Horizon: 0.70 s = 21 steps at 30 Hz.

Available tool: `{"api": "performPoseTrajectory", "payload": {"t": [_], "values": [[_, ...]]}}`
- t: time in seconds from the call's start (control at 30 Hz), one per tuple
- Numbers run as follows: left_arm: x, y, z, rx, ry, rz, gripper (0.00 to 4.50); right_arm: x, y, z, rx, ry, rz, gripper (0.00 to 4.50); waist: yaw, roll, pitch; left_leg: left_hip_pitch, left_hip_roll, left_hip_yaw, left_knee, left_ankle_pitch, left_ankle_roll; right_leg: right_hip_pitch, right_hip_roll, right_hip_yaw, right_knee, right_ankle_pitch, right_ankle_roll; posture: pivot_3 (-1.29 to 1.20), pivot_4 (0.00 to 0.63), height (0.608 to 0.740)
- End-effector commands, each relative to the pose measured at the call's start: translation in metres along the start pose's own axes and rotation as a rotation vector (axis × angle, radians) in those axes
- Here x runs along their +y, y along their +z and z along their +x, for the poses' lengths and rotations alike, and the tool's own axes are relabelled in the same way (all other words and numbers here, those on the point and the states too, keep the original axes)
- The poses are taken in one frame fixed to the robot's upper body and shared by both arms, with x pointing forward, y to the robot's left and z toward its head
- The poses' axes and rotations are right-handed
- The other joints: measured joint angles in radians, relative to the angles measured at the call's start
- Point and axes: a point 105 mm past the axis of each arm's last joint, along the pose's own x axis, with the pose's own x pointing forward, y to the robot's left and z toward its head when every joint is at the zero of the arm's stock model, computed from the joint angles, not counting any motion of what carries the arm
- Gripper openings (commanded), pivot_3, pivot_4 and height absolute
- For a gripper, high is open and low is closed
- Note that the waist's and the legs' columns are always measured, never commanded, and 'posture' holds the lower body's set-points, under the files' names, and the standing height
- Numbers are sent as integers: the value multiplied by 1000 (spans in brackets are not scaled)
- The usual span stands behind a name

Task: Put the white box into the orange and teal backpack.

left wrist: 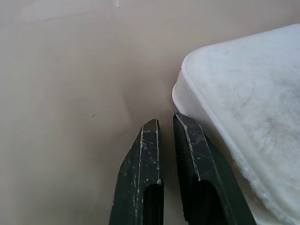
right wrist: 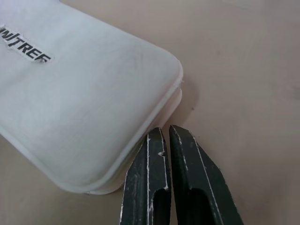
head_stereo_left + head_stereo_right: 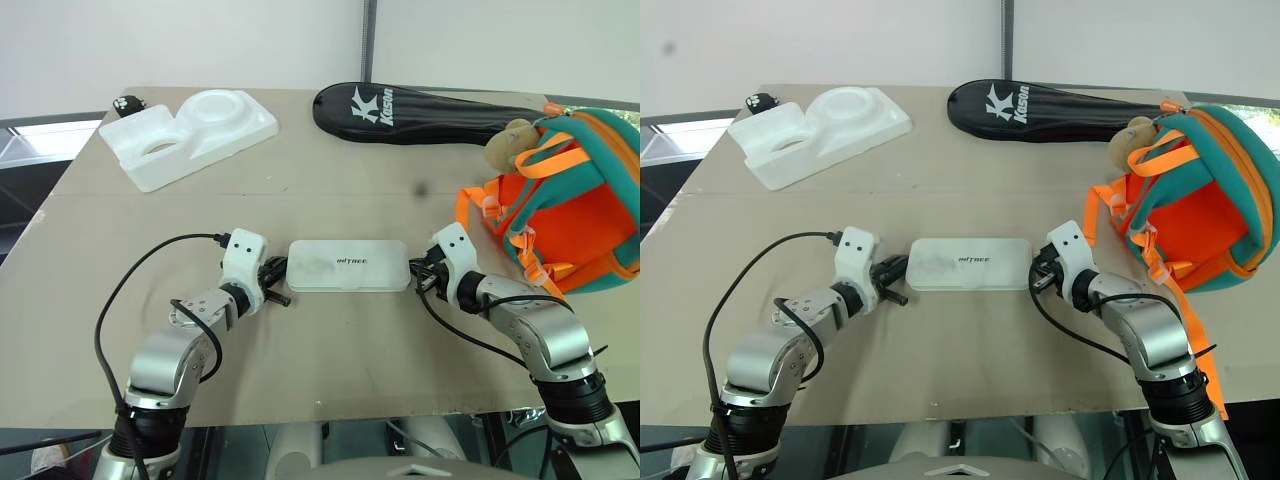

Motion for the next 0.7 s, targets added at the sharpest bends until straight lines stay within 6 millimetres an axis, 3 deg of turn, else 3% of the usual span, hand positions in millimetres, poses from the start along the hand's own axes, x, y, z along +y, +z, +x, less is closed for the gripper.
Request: {"api": "performPoseTrajectory", "payload": {"t": [0.03,0.2,0.27,0.37,0.43,0.57,0.7], "values": [[15,12,-23,-62,-47,-51,1203,-16,10,-8,-41,-81,-42,0,-2,0,0,0,0,0,0,0,0,0,0,0,0,0,0,0,150,740],[47,21,-53,-32,-99,-82,3572,-35,11,-16,-49,-153,-56,0,2,0,0,0,1,0,-1,0,0,-1,0,-1,0,-1,-2,0,150,740],[45,22,-58,16,-181,-212,4387,-38,11,-17,-47,-167,-80,0,4,0,0,0,0,1,0,0,0,-1,-1,-1,0,-2,-3,0,150,740],[33,20,-59,186,-316,-468,4474,-37,11,-15,-48,-148,-97,0,6,-1,1,0,0,1,1,0,0,0,-1,-1,0,-2,-3,0,150,740],[32,24,-49,233,-344,-581,4474,-34,13,-12,-42,-131,-149,0,4,-1,1,-1,0,-1,2,0,0,0,-1,-2,0,-2,-1,0,150,740],[21,29,-31,271,-408,-672,4474,-31,15,-8,-39,-119,-212,0,-5,-2,1,0,-1,-3,3,0,0,2,0,-2,1,0,1,0,150,740],[4,18,-6,345,-451,-709,4474,-17,17,10,-11,-58,-297,0,-11,-2,1,0,-1,-3,2,0,0,1,1,-2,1,0,1,0,150,740]]}}
